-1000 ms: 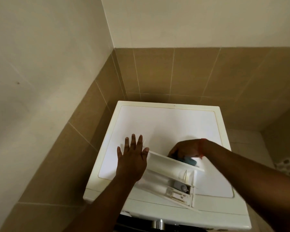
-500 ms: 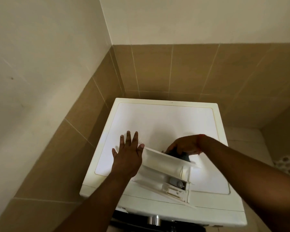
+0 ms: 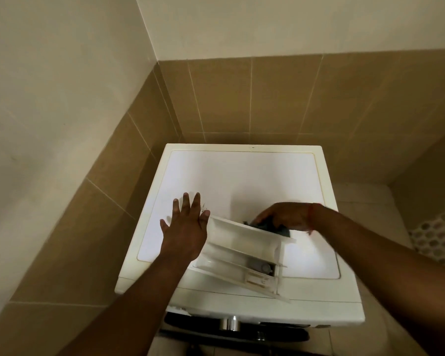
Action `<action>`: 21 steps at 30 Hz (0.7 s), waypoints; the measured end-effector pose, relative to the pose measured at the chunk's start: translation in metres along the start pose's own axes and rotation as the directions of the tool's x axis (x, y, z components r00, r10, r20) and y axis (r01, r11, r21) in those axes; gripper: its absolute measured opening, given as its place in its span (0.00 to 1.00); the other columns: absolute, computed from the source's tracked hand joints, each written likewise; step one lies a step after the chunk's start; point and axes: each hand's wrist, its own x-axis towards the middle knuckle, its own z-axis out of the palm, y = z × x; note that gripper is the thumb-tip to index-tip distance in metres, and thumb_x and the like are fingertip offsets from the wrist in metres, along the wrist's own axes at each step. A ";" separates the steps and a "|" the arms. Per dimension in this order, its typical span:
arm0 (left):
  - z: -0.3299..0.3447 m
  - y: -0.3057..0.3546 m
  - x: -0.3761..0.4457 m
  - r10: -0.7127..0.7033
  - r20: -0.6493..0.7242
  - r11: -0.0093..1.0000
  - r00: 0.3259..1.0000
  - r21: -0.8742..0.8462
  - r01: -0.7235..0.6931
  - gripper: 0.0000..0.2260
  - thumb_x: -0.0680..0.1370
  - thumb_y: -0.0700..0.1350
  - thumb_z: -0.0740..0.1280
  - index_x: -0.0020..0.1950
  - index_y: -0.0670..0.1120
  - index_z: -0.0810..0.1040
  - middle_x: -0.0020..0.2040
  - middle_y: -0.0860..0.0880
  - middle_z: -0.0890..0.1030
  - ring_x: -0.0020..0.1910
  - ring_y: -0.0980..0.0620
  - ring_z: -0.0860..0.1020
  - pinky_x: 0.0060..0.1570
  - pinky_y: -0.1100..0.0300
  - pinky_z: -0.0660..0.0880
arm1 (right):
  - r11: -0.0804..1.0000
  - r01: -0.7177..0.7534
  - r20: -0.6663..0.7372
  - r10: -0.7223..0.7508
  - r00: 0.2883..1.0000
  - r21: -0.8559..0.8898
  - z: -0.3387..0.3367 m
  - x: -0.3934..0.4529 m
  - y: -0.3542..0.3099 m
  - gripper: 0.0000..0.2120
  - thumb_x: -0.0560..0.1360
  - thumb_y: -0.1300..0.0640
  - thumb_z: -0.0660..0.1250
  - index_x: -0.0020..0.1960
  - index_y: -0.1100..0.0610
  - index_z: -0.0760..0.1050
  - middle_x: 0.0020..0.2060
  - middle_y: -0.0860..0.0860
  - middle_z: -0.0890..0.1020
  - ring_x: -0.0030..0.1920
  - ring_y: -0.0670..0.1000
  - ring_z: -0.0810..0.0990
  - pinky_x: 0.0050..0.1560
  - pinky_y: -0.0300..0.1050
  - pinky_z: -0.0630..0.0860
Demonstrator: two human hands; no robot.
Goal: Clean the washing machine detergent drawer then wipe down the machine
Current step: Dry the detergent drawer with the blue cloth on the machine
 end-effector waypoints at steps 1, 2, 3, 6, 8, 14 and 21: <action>0.000 0.000 -0.001 0.001 0.001 1.000 1.000 0.006 -0.001 0.28 0.80 0.62 0.39 0.80 0.59 0.44 0.81 0.54 0.44 0.79 0.50 0.40 0.74 0.35 0.47 | 0.998 -0.039 0.008 0.039 0.999 -0.052 -0.007 -0.010 0.012 0.27 0.71 0.74 0.56 0.60 0.52 0.80 0.58 0.49 0.82 0.60 0.52 0.78 0.64 0.45 0.74; 0.000 0.000 -0.001 0.003 0.001 1.000 1.000 0.005 -0.003 0.28 0.80 0.62 0.39 0.80 0.58 0.44 0.81 0.54 0.44 0.79 0.50 0.40 0.73 0.35 0.48 | 0.994 -0.073 0.006 0.074 0.997 -0.084 -0.012 -0.019 0.021 0.28 0.70 0.74 0.56 0.58 0.51 0.81 0.58 0.49 0.82 0.61 0.52 0.78 0.64 0.46 0.75; 0.000 0.000 -0.002 0.003 0.000 1.000 1.000 -0.002 -0.003 0.28 0.80 0.62 0.39 0.80 0.58 0.44 0.81 0.53 0.44 0.79 0.50 0.40 0.73 0.35 0.48 | 0.992 -0.094 -0.001 0.095 0.996 -0.090 -0.014 -0.024 0.026 0.28 0.70 0.75 0.57 0.58 0.51 0.81 0.57 0.48 0.83 0.60 0.52 0.79 0.62 0.44 0.76; 0.000 -0.001 -0.002 0.001 -0.007 0.999 1.000 -0.035 -0.001 0.26 0.82 0.61 0.42 0.80 0.58 0.46 0.81 0.53 0.46 0.79 0.50 0.41 0.73 0.35 0.48 | 0.974 -0.092 -0.035 0.087 0.996 -0.209 -0.008 -0.023 0.013 0.22 0.72 0.72 0.61 0.58 0.56 0.82 0.58 0.51 0.83 0.57 0.50 0.80 0.57 0.33 0.75; 0.001 0.001 -0.002 0.001 -0.002 0.999 1.000 -0.050 -0.001 0.26 0.82 0.61 0.42 0.80 0.58 0.46 0.81 0.53 0.46 0.79 0.50 0.41 0.73 0.35 0.47 | 0.978 -0.084 -0.062 0.074 0.995 -0.191 0.003 -0.014 -0.010 0.19 0.71 0.67 0.62 0.55 0.53 0.84 0.56 0.52 0.83 0.56 0.52 0.81 0.58 0.42 0.77; -0.003 0.003 -0.005 0.009 0.009 0.992 1.000 -0.123 -0.008 0.30 0.78 0.64 0.39 0.80 0.59 0.46 0.81 0.53 0.47 0.79 0.50 0.43 0.73 0.36 0.46 | 0.978 0.085 -0.210 -0.125 0.970 -0.189 0.048 0.044 -0.092 0.21 0.76 0.70 0.56 0.62 0.57 0.80 0.60 0.52 0.81 0.58 0.52 0.79 0.60 0.42 0.73; -0.001 0.006 0.000 0.046 0.037 0.948 0.998 -0.316 -0.033 0.30 0.78 0.63 0.38 0.80 0.56 0.46 0.81 0.52 0.47 0.79 0.49 0.43 0.75 0.38 0.44 | 0.933 0.284 -0.715 -0.043 0.698 0.221 0.087 0.067 -0.100 0.16 0.74 0.66 0.60 0.55 0.58 0.82 0.54 0.52 0.83 0.56 0.51 0.79 0.62 0.49 0.75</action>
